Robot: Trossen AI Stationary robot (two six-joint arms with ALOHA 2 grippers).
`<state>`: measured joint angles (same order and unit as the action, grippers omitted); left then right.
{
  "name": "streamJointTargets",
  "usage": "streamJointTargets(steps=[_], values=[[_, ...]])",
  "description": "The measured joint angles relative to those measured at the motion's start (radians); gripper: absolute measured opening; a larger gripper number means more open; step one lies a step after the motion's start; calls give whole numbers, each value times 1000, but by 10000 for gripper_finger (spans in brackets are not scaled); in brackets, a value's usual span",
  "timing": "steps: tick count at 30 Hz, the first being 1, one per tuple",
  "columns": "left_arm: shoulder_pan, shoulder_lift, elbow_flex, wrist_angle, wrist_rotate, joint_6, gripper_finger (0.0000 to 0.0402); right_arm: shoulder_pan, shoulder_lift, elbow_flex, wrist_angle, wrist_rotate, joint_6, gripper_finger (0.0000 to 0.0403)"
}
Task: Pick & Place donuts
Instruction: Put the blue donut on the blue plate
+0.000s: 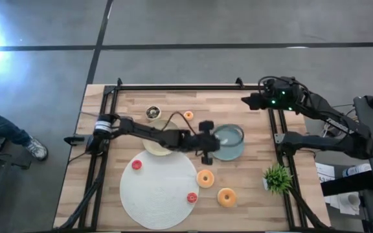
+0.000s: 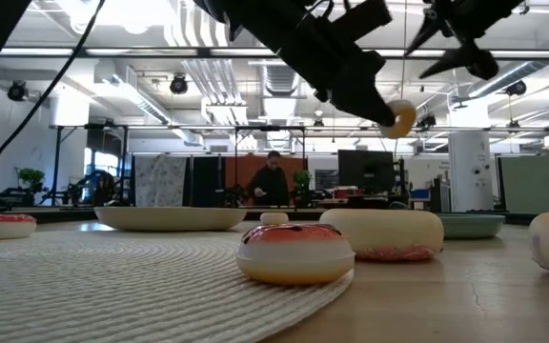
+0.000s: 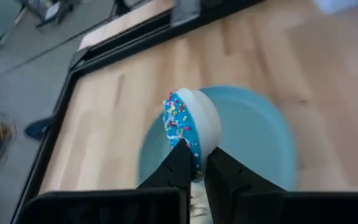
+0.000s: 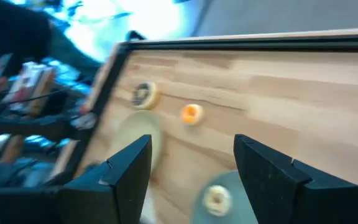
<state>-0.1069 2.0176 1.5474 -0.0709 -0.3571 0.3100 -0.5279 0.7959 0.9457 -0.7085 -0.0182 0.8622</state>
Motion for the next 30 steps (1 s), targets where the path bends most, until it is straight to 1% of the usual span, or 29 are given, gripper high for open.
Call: streamJointTargets(steps=[4, 8, 11, 13, 17, 22, 26, 30], values=[[-46, 37, -12, 42, -4, 97, 7, 0, -48, -1, -64, 38, 3, 219], [-61, 102, 11, 26, -106, 200, 7, 0, -87, -1, -65, 38, 13, 219], [-47, 146, 60, -12, -161, 234, 7, 0, -113, -1, -65, 30, 2, 219], [-28, 173, 104, -66, -163, 219, 7, 0, -125, -1, -65, 12, -5, 219], [-1, 243, 226, -224, -96, 163, 7, 0, -148, -3, -66, -28, -22, 219], [1, 342, 384, -387, -80, 76, 12, 0, -172, -4, -66, -32, -51, 219], [1, 398, 475, -474, -79, 29, 45, 0, -187, -4, -74, -35, -60, 219], [-1, 400, 520, -534, -77, -7, 90, 0, -195, -4, -75, -38, -75, 219]])
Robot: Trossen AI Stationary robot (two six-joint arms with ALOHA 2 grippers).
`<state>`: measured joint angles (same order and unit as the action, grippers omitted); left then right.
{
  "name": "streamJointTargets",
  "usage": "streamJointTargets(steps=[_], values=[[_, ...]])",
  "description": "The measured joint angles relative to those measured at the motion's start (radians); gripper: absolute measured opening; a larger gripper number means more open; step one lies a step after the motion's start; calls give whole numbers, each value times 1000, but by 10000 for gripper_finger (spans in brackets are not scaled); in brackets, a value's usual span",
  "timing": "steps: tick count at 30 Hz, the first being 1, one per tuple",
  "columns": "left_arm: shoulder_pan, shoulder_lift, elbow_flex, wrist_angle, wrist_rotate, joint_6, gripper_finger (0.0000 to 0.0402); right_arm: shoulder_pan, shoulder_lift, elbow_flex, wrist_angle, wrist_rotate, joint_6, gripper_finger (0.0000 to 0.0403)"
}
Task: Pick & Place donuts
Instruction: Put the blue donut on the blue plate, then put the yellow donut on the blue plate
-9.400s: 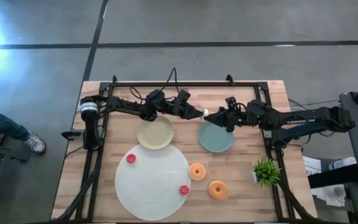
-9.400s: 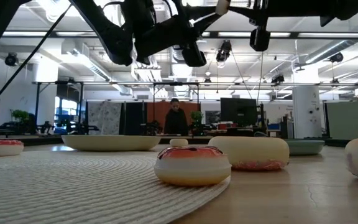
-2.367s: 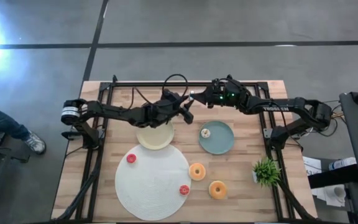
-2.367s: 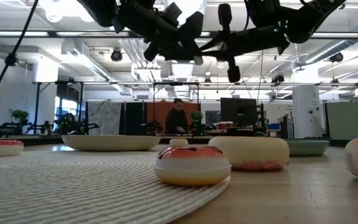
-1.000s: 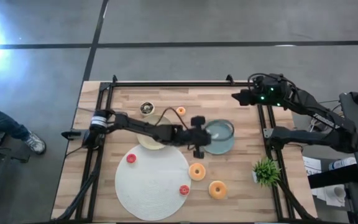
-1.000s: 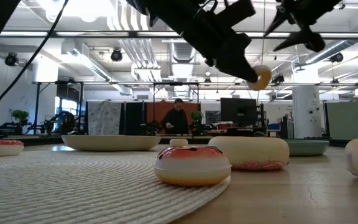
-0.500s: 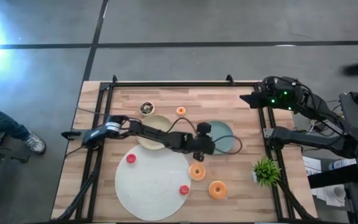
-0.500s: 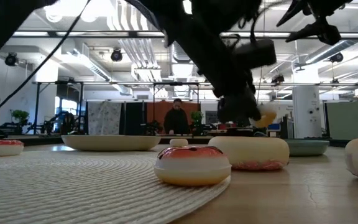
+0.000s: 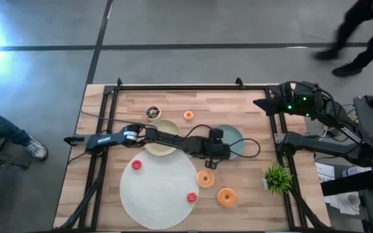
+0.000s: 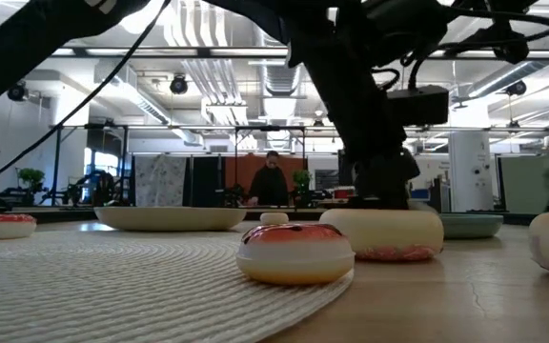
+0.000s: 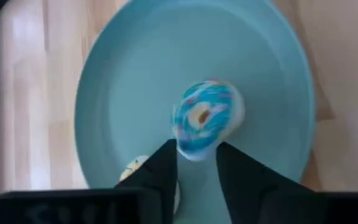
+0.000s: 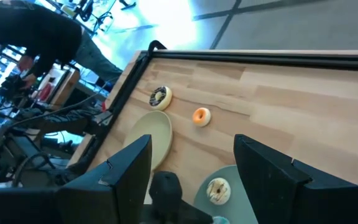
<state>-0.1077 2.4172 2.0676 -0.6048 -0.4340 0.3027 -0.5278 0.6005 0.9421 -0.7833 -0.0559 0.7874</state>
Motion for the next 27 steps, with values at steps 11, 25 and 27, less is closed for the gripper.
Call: streamJointTargets(steps=[11, 25, 27], values=[[0, -78, 103, -478, 64, -207, 140, 0, -5, -13, -37, -8, -36, 219], [284, -396, -293, -284, 184, -501, 140, 5, 46, -153, 40, -60, -2, 219], [336, -409, -344, -282, 216, -498, 140, 13, 79, -182, 89, -92, 18, 219]])
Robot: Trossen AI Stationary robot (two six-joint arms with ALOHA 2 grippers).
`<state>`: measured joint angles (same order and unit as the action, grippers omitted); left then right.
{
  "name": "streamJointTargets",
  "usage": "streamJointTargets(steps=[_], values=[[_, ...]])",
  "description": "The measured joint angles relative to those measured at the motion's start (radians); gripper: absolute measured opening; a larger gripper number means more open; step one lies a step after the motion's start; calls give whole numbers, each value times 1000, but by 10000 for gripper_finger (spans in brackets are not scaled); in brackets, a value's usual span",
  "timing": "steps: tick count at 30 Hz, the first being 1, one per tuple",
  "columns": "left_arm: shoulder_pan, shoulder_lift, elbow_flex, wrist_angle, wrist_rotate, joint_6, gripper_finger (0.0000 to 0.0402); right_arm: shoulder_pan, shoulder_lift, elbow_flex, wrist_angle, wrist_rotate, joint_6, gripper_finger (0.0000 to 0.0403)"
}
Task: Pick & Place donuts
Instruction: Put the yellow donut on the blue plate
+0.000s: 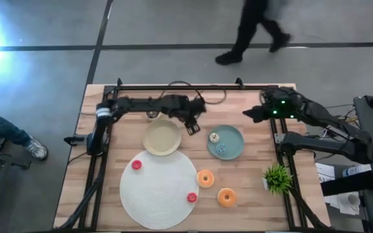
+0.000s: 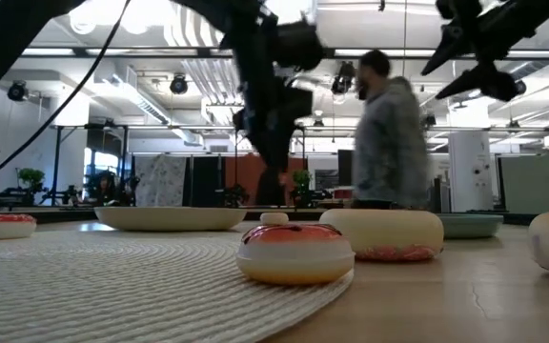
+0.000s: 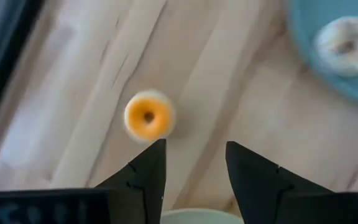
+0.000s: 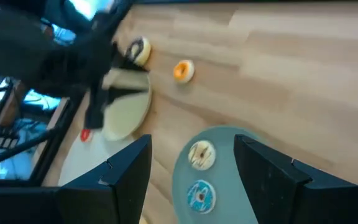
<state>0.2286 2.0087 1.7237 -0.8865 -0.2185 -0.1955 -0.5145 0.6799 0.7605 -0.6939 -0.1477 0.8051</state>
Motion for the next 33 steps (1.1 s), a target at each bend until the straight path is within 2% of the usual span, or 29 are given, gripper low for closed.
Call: streamJointTargets(steps=[2, 5, 7, 14, 22, 28, 33], values=[[56, -2, -35, 26, 79, -62, 140, 7, 36, -18, 40, -12, 6, 219], [145, -9, -75, 85, 251, -142, 140, 13, 88, -28, 104, -11, 18, 219], [193, -13, -94, 148, 296, -170, 140, 13, 123, -31, 141, -13, 30, 219], [278, -10, -109, 175, 328, -120, 140, 15, 205, -29, 219, -13, 39, 219], [279, 84, -109, 170, 378, -82, 140, 15, 250, -29, 256, -11, 65, 219], [280, 105, -109, 177, 390, -67, 140, 15, 252, -30, 275, -5, 79, 219], [276, 105, -109, 192, 394, -48, 110, 15, 251, -30, 281, -2, 86, 219]])
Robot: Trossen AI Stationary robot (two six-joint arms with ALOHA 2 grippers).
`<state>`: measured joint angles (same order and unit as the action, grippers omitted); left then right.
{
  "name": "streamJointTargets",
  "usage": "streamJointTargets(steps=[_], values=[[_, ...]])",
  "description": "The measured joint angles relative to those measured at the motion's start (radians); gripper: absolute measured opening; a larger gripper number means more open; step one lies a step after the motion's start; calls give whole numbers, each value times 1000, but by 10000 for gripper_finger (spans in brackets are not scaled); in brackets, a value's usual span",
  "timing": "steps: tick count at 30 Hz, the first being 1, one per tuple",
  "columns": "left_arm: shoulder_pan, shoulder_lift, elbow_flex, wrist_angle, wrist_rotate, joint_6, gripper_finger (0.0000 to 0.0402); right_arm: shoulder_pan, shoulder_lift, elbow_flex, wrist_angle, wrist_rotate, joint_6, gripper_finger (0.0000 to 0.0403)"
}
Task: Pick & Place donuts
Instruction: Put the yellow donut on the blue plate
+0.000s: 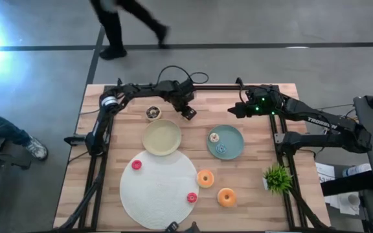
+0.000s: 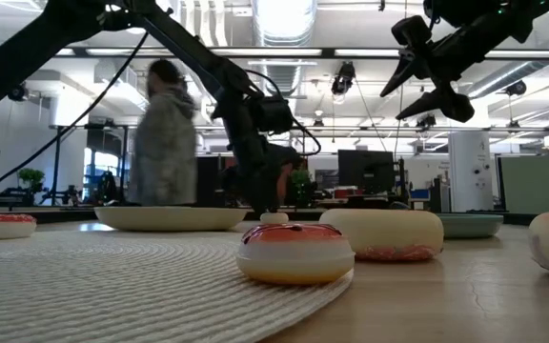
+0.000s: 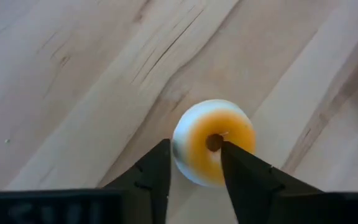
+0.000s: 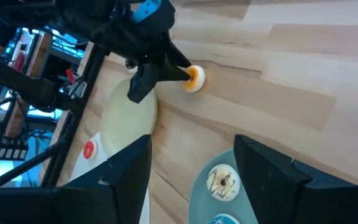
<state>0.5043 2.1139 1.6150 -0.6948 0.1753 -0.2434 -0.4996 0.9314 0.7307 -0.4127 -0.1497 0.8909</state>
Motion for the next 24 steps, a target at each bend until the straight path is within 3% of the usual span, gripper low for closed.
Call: streamJointTargets(steps=[7, 14, 24], values=[[-39, 0, -7, 114, -27, 49, 9, 0, 0, 0, 0, 3, -1, 219], [-70, -14, -17, 118, -11, 26, 0, 0, -3, 0, 0, -7, -4, 219], [-130, -221, -18, 137, 85, 55, 0, 5, -54, -1, 0, -87, -55, 219]])
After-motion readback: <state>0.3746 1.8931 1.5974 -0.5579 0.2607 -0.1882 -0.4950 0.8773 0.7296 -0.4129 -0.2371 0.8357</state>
